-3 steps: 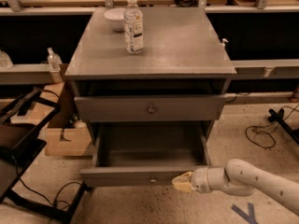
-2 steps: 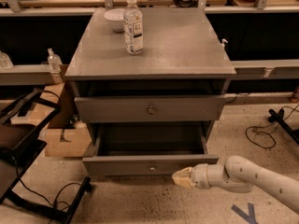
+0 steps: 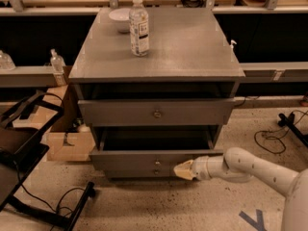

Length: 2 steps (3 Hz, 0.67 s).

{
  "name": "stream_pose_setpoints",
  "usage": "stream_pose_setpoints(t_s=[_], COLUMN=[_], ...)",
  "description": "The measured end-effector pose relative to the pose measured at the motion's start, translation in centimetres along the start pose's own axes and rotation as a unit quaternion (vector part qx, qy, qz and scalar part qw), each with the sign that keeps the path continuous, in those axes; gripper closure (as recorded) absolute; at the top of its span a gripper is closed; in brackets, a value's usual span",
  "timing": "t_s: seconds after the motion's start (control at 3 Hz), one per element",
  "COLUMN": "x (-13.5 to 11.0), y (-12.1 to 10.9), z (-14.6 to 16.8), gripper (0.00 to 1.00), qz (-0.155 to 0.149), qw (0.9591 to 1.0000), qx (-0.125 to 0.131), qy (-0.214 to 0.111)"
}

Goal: Close middle drawer

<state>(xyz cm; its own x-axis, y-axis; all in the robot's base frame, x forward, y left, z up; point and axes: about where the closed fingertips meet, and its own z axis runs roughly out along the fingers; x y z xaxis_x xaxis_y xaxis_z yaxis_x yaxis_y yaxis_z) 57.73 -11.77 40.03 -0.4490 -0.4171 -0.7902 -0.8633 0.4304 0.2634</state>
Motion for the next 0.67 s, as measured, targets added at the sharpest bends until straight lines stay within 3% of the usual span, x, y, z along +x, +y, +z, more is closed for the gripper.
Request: stream_pose_setpoints(t_s=[0.67], x=[-2.0], y=[-4.7], z=[1.5], gripper=[1.0], qz=[0.013], qw=[0.9997], qx=[0.019], qy=[0.008])
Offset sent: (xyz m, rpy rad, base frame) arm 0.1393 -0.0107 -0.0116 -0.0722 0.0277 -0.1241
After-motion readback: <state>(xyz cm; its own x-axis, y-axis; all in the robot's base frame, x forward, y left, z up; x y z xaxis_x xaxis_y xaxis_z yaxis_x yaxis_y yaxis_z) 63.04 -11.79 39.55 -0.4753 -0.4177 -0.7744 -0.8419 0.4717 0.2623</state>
